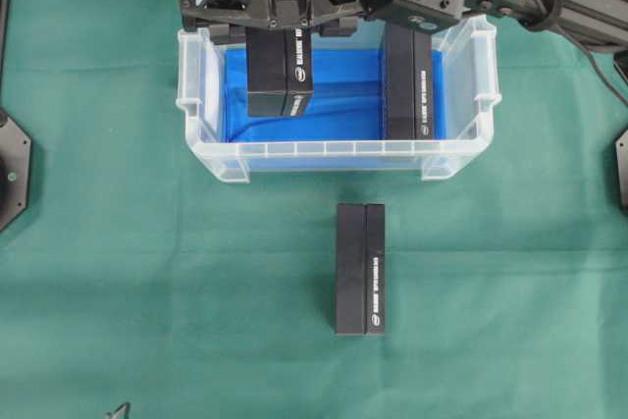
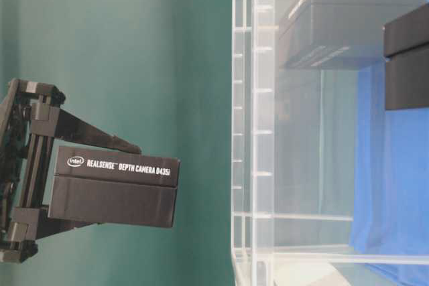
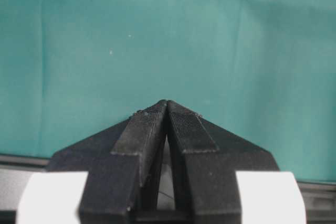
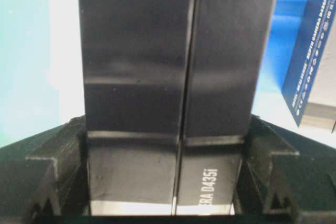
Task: Take the box out of the case with the right arm.
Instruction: 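Lift the left black box up out of the bin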
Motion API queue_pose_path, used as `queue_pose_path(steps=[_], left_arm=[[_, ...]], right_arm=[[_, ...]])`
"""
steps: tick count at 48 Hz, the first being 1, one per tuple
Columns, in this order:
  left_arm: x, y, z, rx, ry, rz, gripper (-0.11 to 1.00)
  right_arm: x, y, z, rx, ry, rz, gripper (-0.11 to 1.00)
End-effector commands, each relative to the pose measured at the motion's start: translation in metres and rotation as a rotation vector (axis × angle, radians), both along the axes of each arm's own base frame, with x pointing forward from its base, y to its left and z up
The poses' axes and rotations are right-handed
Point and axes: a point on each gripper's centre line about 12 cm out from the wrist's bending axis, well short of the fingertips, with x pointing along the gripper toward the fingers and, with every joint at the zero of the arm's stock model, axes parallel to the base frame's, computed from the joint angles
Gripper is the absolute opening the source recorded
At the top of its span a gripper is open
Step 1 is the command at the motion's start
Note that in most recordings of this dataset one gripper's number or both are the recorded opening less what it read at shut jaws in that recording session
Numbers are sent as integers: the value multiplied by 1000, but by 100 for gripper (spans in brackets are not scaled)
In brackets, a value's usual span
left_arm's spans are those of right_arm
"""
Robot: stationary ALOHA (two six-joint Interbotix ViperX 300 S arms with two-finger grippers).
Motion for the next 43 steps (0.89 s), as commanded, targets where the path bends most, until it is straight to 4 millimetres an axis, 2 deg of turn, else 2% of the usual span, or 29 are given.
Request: queue_pose_path(steps=[1,24,43], left_arm=[[2,1,9,1,-29,5,0],[2,1,9,1,-28,5,0],[2,1,9,1,-28,5,0]], right_arm=[[-15,4,38,-17,-94,2,66],[-15,4,38,-19,-90,2,66],[-12,28,38,-14,-97,10,66]])
